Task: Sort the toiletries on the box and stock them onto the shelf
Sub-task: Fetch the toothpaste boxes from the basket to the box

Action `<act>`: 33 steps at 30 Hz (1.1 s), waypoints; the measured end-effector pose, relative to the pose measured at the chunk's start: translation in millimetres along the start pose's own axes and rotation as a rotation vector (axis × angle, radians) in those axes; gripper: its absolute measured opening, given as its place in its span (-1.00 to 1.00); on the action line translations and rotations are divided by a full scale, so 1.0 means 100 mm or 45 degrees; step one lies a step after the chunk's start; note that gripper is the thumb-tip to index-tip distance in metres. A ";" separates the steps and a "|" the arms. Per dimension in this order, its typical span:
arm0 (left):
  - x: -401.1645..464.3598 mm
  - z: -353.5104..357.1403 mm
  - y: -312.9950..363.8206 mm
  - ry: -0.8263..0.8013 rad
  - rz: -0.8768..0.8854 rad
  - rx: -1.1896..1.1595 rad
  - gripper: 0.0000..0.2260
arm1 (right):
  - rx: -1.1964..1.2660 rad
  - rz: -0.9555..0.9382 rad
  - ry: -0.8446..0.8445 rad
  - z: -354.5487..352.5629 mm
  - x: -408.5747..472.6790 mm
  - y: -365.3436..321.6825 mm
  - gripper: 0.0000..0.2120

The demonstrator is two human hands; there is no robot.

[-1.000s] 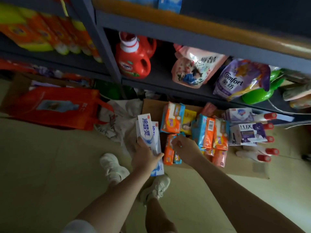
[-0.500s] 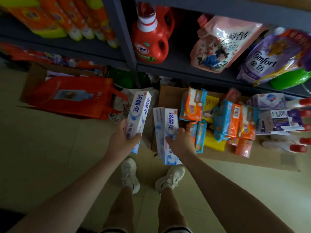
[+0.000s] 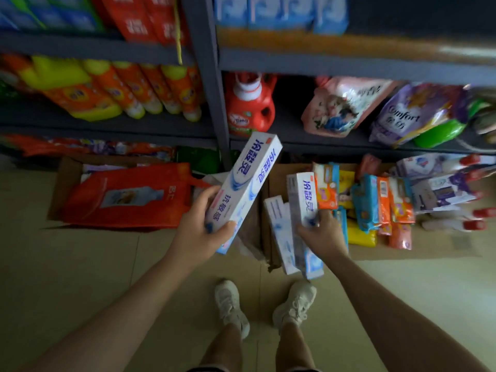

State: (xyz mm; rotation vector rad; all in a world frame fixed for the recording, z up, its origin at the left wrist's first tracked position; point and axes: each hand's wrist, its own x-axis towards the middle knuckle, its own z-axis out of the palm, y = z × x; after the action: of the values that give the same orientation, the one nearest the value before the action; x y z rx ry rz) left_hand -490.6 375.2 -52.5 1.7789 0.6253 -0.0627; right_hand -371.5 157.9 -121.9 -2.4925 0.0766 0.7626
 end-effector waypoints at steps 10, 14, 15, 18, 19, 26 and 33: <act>0.59 -0.20 1.41 0.313 0.274 0.015 -0.50 | 0.444 -0.542 0.274 -1.20 -0.17 -1.45 -0.58; 1.01 -0.09 1.75 0.558 0.300 0.168 -0.50 | 0.454 -0.503 0.204 -1.51 0.11 -1.89 -0.52; 1.11 -0.07 1.79 0.604 0.278 0.201 -0.50 | 0.427 -0.501 0.175 -1.57 0.18 -1.98 -0.51; 1.34 -0.02 1.88 0.698 0.210 0.302 -0.50 | 0.377 -0.515 0.114 -1.72 0.38 -2.22 -0.48; 1.39 0.00 1.89 0.710 0.195 0.347 -0.51 | 0.360 -0.525 0.104 -1.75 0.44 -2.29 -0.48; 1.36 0.00 1.78 0.806 0.603 1.236 -0.40 | 0.061 -0.732 0.158 -1.87 0.78 -2.76 -0.47; 1.49 -0.20 1.74 0.561 0.625 1.628 -0.23 | -0.098 -1.114 -0.095 -1.70 0.90 -2.59 -0.41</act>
State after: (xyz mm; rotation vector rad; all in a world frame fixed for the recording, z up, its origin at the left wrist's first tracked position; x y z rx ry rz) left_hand -292.4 421.1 54.3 3.2002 0.4322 0.3533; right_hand -157.9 303.7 71.2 -2.2174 -1.0095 0.4657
